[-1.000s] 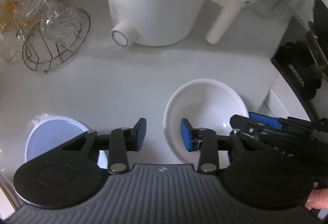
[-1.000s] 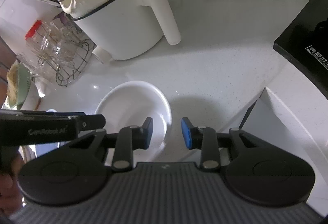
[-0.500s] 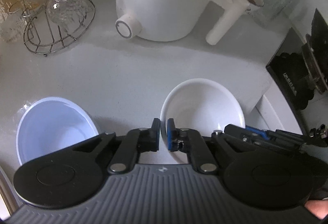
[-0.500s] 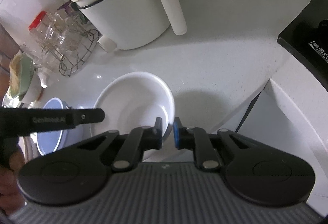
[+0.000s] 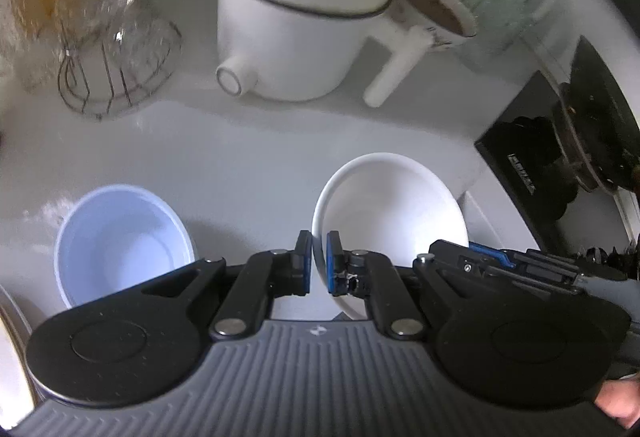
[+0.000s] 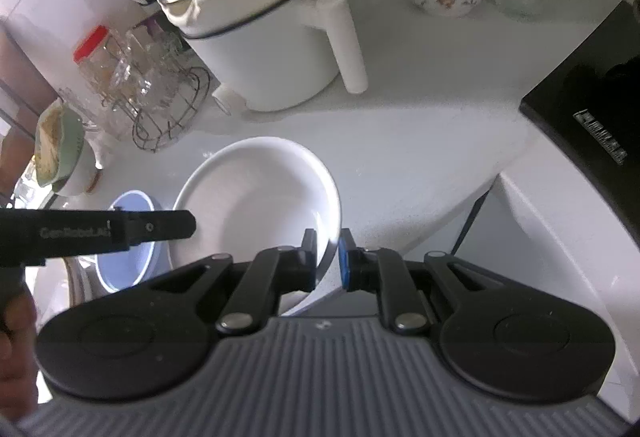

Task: Organize plates and bowls
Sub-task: 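Lift the white bowl and carry it toward the plate stack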

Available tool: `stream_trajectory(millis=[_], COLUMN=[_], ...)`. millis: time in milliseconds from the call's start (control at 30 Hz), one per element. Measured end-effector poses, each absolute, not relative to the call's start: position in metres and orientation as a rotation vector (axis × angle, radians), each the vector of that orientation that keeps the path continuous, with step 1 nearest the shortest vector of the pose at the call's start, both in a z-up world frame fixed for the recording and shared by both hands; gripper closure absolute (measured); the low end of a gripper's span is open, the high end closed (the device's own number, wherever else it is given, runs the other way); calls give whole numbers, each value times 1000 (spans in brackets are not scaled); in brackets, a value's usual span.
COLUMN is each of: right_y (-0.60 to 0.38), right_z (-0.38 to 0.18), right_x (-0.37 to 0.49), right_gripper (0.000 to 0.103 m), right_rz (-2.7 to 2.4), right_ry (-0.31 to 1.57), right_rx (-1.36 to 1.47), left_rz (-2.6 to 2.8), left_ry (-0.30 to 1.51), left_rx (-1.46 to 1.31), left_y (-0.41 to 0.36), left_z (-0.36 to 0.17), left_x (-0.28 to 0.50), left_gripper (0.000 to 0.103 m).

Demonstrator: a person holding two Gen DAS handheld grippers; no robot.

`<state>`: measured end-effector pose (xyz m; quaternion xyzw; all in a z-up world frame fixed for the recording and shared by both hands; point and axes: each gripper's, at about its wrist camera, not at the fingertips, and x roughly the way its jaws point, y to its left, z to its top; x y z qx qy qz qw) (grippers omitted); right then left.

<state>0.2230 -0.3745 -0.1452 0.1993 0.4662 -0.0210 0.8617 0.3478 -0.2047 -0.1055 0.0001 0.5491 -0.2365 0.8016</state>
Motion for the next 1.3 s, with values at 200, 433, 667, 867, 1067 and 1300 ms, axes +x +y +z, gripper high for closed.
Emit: stream_trajectory(millis=[200,433,667,867,1067,1300], right_y=[-379,-379,-364,-343,-323,-300], right_z=[-122,-103,-90,-86,-84,-82], right_x=[214,217,220,229,241,257], right_gripper=[89,89,89,89,89,89], right_rz=[-54,-37,13,76,132,191], right_ry=[949,921,900,893,888,885], right_rx=[449,477,451,414,392,362], left_rz=[-535,-531,-491,-439,-393,-335], left_ry=[1134,1088,1063,1027,1005,980], left_rx=[-4,-36,-74,-124,-164,-205], left_y=[-203,-190,-166,-137,-109,-79], left_z=[-74,-48,-41,-35,-34,-34], left_x=[345,339,331,330,330,334], left_gripper=[95,95,95,95,95,95])
